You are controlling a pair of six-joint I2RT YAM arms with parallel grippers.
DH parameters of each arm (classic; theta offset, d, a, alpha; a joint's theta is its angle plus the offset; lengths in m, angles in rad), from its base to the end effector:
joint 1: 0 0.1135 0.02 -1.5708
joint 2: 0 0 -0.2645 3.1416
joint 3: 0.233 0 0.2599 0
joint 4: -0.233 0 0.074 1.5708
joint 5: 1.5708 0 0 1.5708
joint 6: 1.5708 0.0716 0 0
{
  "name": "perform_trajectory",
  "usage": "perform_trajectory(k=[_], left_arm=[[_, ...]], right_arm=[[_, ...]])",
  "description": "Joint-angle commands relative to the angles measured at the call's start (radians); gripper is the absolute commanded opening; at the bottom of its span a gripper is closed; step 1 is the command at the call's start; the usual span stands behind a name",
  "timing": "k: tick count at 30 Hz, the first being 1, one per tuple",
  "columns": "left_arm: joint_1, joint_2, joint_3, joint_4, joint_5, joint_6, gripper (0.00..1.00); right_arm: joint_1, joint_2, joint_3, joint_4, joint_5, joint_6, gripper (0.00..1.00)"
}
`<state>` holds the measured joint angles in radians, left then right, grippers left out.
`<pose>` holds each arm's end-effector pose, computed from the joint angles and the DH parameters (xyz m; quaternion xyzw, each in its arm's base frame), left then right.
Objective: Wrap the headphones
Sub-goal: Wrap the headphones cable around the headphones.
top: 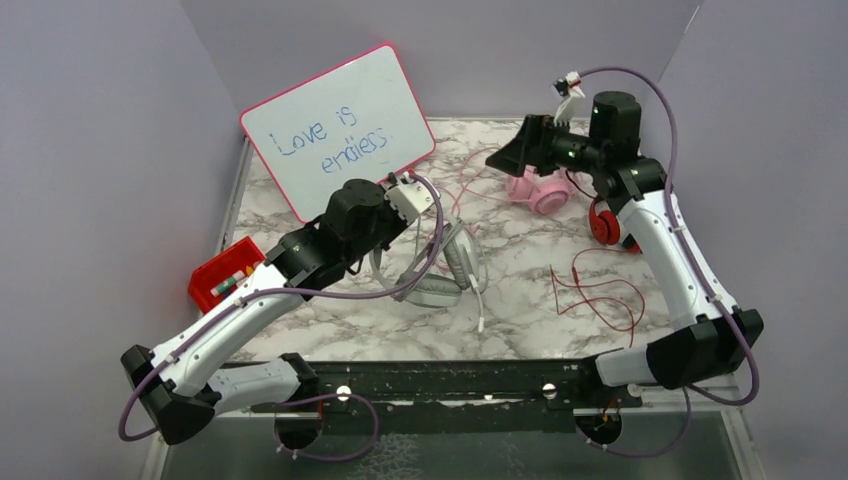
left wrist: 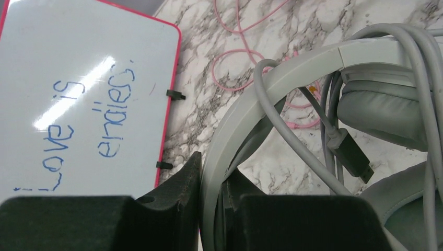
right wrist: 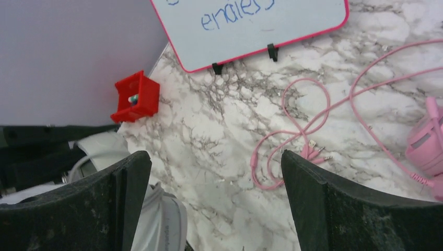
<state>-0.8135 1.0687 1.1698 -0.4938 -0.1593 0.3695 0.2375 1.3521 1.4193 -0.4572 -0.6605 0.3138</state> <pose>0.1950 -0.1898 0.3752 0.4255 0.7127 -0.0574 0.5548 0.3120 0.1207 0.3989 -0.1504 0.7921 0.4025 0.4334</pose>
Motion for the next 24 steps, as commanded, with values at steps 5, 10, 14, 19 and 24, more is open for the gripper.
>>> perform_trajectory(k=[5,10,14,19,24], left_arm=[[0.002,0.041,0.020,0.026,-0.139,-0.125,0.00],[0.003,0.050,0.002,0.052,-0.118,-0.141,0.00],[0.004,0.043,0.001,0.060,-0.135,-0.141,0.00],[0.005,0.038,0.002,0.058,-0.142,-0.151,0.00],[0.013,0.033,0.004,0.055,-0.152,-0.155,0.00]], right_arm=[[0.210,0.196,0.238,-0.089,0.118,0.138,1.00],[0.309,0.324,0.396,-0.148,0.123,0.145,0.96],[0.366,0.367,0.430,-0.221,0.105,0.094,0.90],[0.388,0.336,0.349,-0.247,0.125,0.045,0.82],[0.388,0.297,0.284,-0.288,0.163,0.001,0.74]])
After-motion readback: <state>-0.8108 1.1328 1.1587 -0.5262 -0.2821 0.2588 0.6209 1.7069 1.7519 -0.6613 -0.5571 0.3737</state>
